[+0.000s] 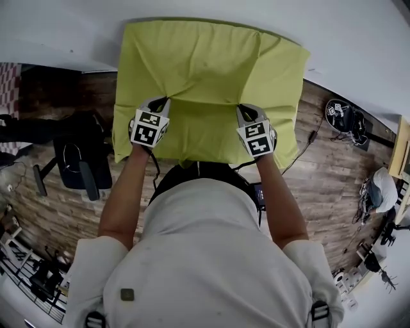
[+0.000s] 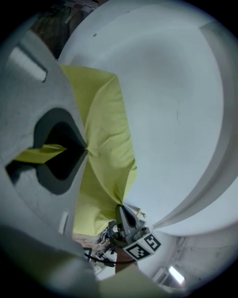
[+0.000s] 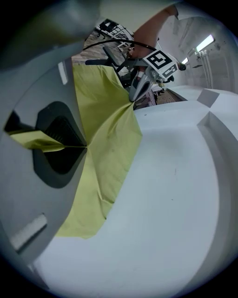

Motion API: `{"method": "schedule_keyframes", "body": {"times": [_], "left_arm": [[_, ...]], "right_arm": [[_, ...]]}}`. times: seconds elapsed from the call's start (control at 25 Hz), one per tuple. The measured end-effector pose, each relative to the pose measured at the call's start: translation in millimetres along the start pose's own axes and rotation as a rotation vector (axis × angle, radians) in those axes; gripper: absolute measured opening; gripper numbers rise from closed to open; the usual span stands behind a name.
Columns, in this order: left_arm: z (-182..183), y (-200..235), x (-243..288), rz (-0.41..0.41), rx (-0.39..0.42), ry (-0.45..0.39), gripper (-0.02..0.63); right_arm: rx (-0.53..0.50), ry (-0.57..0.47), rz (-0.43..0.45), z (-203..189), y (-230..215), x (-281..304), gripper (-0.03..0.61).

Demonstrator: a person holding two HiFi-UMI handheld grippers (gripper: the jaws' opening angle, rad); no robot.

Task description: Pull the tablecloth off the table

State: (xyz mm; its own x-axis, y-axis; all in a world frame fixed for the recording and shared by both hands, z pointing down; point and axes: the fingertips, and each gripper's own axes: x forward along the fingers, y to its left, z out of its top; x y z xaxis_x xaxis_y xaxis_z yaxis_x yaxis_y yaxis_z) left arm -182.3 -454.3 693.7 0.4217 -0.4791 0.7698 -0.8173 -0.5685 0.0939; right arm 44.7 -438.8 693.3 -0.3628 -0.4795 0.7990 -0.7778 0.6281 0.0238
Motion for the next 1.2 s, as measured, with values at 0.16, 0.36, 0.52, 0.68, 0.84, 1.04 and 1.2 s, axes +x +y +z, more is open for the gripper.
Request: {"method": "schedule_keyframes", "body": {"times": [0.16, 0.36, 0.52, 0.68, 0.84, 1.04, 1.2], "left_arm": [[18, 1, -18, 0.014, 0.023, -0.048, 0.006], [34, 0, -44, 0.024, 0.037, -0.092, 0.006], [51, 2, -64, 0.035, 0.059, -0.133, 0.006], [68, 5, -83, 0.034, 0.057, -0.182, 0.006], [89, 5, -106, 0.032, 0.063, -0.237, 0.006], [118, 3, -135, 0.033, 0.091, -0.304, 0.006], [142, 2, -163, 0.048, 0.125, -0.366, 0.006]], "right_arm": [[0.001, -0.05, -0.034, 18, -1, -16, 0.018], [0.006, -0.105, -0.064, 38, 2, -40, 0.018], [0.01, -0.16, -0.085, 56, 3, -59, 0.018], [-0.005, -0.209, -0.118, 74, 4, -75, 0.018], [-0.013, -0.257, -0.15, 93, 3, -95, 0.018], [-0.027, -0.318, -0.191, 117, 1, -126, 0.019], [-0.047, -0.372, -0.223, 140, 4, -152, 0.019]]}}
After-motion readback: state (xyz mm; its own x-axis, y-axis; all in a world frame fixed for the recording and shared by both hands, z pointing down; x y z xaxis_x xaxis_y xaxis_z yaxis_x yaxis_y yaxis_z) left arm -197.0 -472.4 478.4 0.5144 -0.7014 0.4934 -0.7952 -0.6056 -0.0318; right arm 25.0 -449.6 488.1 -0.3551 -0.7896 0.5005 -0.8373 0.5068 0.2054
